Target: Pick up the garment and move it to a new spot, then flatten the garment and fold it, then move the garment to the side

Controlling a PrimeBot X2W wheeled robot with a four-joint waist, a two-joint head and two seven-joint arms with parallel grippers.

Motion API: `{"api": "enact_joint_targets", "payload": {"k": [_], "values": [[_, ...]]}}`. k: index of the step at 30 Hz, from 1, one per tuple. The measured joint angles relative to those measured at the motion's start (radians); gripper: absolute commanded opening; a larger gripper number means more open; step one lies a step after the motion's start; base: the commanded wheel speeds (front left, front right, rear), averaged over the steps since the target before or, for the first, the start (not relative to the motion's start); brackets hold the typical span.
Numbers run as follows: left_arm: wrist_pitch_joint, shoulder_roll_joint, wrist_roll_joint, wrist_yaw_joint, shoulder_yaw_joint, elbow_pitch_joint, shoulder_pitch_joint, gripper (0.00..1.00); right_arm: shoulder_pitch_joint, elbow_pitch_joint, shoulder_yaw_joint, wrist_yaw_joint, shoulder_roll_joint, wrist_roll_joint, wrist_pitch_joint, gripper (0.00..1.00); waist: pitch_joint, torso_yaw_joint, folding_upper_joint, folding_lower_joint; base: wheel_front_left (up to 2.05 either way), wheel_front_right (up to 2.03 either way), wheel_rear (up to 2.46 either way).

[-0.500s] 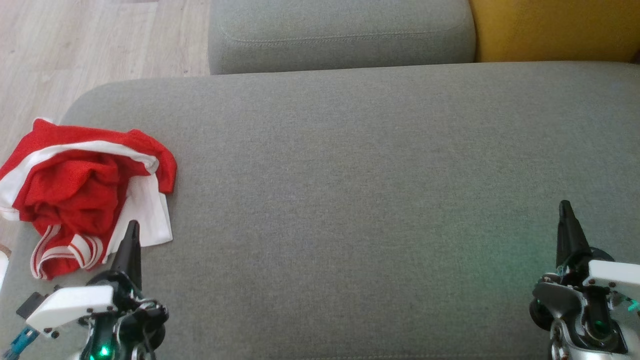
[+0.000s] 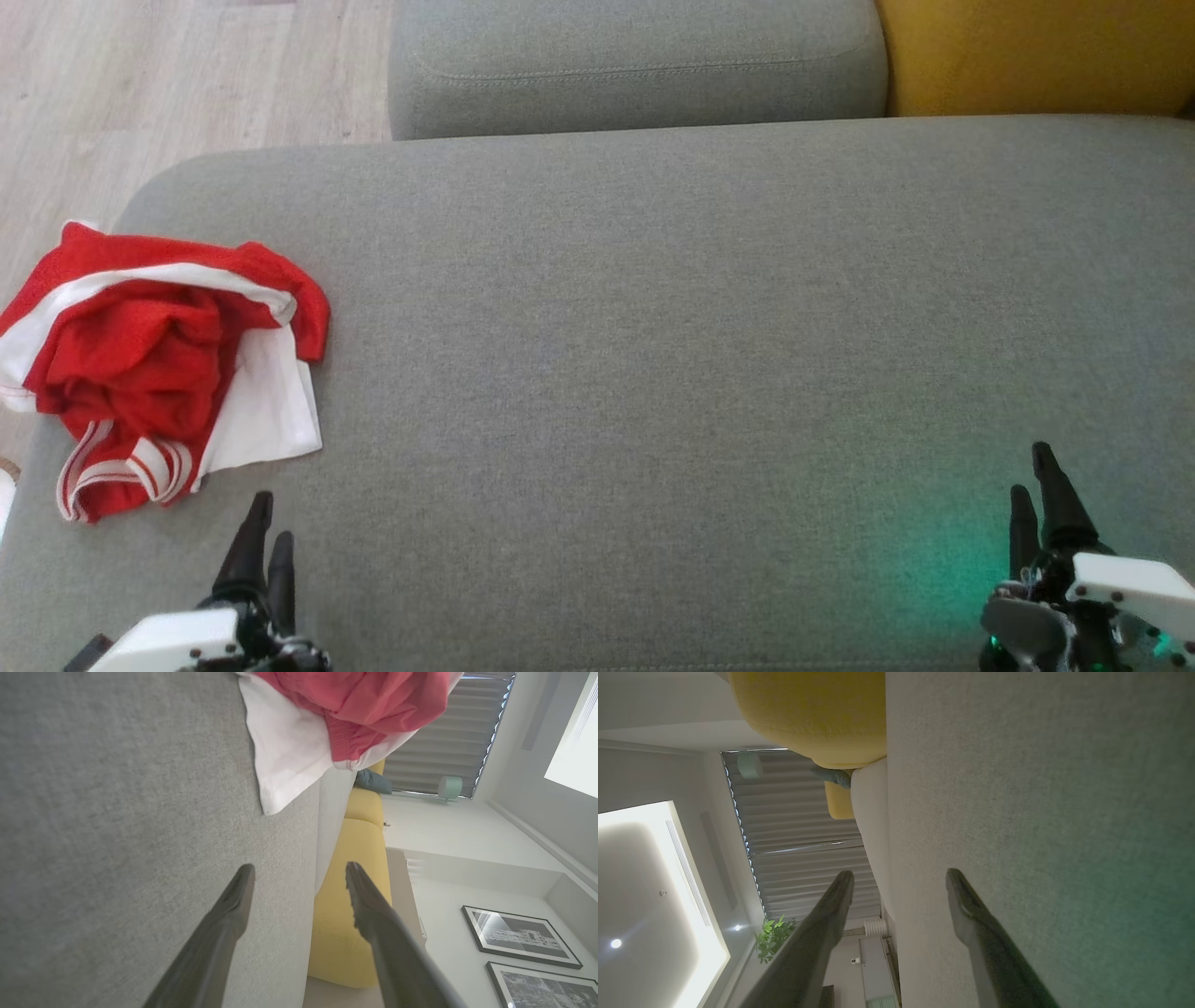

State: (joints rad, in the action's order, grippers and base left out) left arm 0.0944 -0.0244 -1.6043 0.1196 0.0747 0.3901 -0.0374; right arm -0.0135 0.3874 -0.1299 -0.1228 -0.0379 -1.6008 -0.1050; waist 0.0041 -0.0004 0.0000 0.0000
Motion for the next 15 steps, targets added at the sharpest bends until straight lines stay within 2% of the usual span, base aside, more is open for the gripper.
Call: {"api": "enact_joint_targets", "payload": {"k": [15], "values": [[-0.043,0.0,0.123,0.0,-0.004,-0.014,0.027,1.0,-0.023,-0.015,0.036,0.0,-0.003,0.086,0.048,1.0,0.005,-0.002,0.0,0.0,0.0,0.0,0.0]]}}
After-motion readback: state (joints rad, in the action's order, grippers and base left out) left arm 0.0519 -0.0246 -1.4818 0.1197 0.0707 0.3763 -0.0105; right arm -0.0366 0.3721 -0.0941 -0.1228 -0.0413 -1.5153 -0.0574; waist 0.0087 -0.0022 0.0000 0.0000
